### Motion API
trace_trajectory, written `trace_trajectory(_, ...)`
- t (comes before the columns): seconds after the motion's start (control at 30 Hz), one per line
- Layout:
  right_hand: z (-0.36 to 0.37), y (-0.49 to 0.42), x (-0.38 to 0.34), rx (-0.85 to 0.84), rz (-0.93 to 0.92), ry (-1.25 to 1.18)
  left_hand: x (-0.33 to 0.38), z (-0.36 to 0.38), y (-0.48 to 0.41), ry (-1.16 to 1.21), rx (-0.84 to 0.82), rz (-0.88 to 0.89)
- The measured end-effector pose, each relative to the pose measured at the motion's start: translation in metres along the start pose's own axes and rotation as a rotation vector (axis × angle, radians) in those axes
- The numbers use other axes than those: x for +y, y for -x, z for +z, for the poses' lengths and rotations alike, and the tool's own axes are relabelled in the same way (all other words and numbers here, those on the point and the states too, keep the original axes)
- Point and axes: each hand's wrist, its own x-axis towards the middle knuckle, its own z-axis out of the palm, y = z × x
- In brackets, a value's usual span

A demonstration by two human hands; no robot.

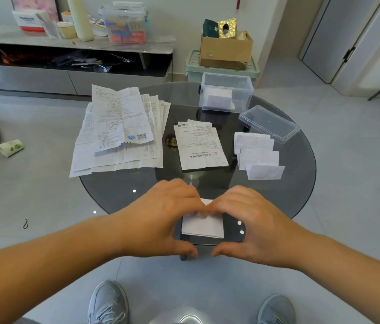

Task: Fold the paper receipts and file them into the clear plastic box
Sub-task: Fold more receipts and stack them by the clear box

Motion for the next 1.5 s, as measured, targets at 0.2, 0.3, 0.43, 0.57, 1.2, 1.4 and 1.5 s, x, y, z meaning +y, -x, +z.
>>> trace_trajectory(0.2,0.007,0.004,-0.004,0.083,-0.002,-0.03,0.005,0.005,0.0,0.122,0.053,-0.053)
trace_trajectory(0.3,0.007,0.005,-0.006,0.086,-0.006,-0.022,0.008,0.005,0.001,0.178,0.088,-0.033)
trace_trajectory(0.43,0.003,0.002,-0.006,0.117,0.024,-0.069,0.006,0.001,0.001,0.217,0.085,-0.085)
trace_trajectory(0.57,-0.003,-0.008,-0.004,0.102,0.21,-0.173,0.003,-0.001,-0.001,0.175,0.094,-0.201)
trace_trajectory(1.2,-0.024,-0.034,-0.019,-0.212,0.449,-0.176,0.013,-0.021,-0.022,0.236,-0.158,-0.442)
trace_trajectory(1.4,-0.022,-0.032,-0.018,-0.188,0.437,-0.25,0.011,-0.02,-0.026,0.3,-0.113,-0.444)
trace_trajectory(1.5,-0.022,-0.03,-0.015,-0.162,0.421,-0.274,0.01,-0.018,-0.03,0.297,-0.097,-0.433)
